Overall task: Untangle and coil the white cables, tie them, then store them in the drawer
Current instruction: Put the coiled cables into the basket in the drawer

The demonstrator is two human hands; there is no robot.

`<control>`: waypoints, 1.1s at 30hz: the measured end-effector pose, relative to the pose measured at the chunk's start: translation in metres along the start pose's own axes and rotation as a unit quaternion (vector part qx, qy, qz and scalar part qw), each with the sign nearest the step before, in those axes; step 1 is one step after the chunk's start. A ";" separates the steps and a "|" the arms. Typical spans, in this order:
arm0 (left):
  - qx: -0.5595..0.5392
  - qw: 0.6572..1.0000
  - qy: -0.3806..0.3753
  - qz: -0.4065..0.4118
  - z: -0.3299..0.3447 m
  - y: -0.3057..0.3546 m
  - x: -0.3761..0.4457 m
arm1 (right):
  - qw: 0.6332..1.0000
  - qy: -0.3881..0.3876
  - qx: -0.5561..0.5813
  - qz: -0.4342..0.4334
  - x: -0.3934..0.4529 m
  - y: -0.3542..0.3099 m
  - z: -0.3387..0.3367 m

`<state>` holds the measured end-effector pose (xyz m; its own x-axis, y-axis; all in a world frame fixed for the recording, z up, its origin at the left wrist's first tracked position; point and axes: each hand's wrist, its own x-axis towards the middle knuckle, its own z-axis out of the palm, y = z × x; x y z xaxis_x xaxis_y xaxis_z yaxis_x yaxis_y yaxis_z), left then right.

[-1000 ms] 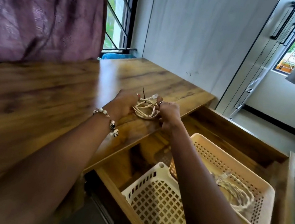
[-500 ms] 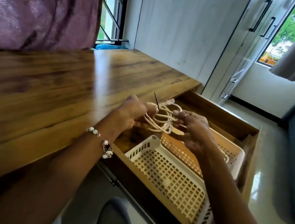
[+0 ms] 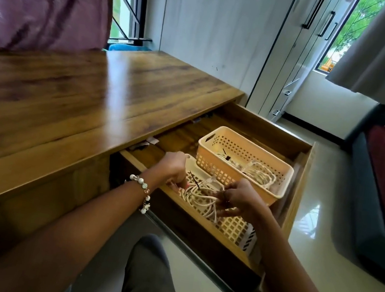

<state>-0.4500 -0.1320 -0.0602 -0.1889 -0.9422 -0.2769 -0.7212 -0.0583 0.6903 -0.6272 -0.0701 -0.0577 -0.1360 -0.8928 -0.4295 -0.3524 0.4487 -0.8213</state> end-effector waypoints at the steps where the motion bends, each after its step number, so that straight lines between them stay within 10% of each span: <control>1: 0.014 1.000 0.004 0.006 0.002 -0.001 0.001 | 1.000 0.003 -0.016 -0.004 0.000 0.001 0.000; 6: 0.065 0.995 0.072 0.029 0.011 0.000 0.003 | 0.984 0.127 -0.094 -0.083 0.002 0.005 -0.008; 12: 0.089 0.969 0.173 0.150 0.025 0.010 0.007 | 0.799 0.552 -0.210 -0.116 -0.008 0.028 -0.043; 17: 0.068 0.951 0.179 0.241 0.031 0.018 0.004 | 0.893 0.437 -0.078 -0.074 -0.007 0.049 -0.058; 33: 0.100 0.921 0.290 0.241 -0.012 0.012 0.010 | 0.901 0.402 0.117 -0.115 0.031 0.013 -0.017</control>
<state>-0.4525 -0.1463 -0.0465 -0.1736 -0.8638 0.4730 -0.7662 0.4202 0.4861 -0.6512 -0.0924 -0.0751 -0.7443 -0.6608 0.0964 -0.2648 0.1595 -0.9510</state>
